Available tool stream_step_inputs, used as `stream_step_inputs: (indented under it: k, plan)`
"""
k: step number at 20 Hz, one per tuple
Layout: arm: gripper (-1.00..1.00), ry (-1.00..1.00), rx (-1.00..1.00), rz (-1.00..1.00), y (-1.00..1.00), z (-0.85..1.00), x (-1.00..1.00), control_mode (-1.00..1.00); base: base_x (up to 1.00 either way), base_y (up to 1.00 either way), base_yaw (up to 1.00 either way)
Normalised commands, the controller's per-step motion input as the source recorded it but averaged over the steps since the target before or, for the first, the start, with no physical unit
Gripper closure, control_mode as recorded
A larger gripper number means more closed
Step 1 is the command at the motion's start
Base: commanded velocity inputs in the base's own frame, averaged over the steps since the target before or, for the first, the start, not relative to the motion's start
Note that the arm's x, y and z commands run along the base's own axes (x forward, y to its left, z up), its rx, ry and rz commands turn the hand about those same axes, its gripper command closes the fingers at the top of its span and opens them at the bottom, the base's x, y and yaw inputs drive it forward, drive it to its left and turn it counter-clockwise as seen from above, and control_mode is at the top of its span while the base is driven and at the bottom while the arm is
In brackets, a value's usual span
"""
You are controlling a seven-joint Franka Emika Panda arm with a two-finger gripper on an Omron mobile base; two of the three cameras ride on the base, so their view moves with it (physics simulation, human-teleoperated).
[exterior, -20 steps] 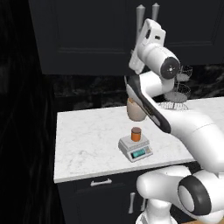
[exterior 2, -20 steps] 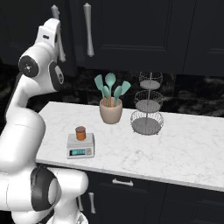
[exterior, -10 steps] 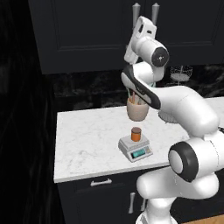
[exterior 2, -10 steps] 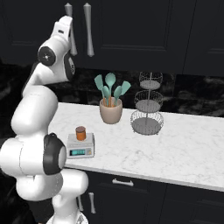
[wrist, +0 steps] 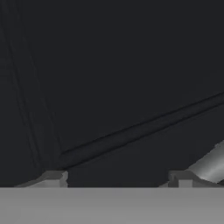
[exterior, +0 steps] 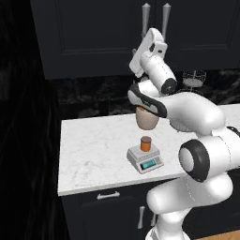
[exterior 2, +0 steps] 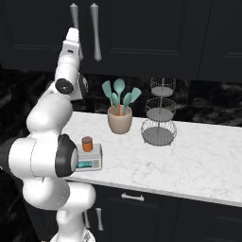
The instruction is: Pick the jam and place it on the digital scale for weighing, and close the cabinet.
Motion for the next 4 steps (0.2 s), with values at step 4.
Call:
stream_step_inputs:
  k: [4]
  plan:
    - [-1.00, 0.22, 0.00, 0.02, -0.08, -0.64, 1.00, -1.00, 0.00, 0.00, 0.00]
